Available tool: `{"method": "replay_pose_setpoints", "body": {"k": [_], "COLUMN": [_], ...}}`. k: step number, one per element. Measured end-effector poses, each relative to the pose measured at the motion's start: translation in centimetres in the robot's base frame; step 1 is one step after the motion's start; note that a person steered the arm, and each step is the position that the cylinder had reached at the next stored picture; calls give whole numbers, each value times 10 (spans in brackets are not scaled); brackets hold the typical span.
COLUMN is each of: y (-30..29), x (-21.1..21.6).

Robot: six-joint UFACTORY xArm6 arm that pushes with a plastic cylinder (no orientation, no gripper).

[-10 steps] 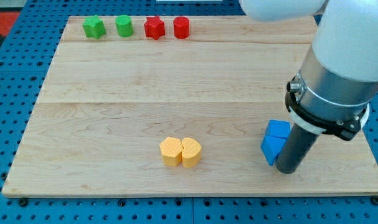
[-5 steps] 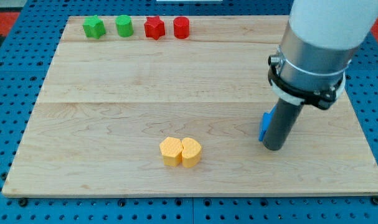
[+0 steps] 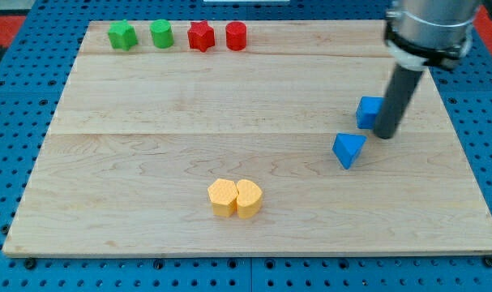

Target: Arrange the blue blocks vertically

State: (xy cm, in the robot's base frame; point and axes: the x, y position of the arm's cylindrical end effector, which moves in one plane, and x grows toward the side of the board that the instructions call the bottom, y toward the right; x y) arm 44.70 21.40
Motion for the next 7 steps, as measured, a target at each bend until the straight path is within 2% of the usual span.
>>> {"method": "replay_pose_setpoints", "body": {"k": [1, 2, 3, 4, 5, 6, 7], "y": [52, 30, -29, -45, -43, -110, -201], "x": [1, -28, -28, -39, -72, -92, -45]}}
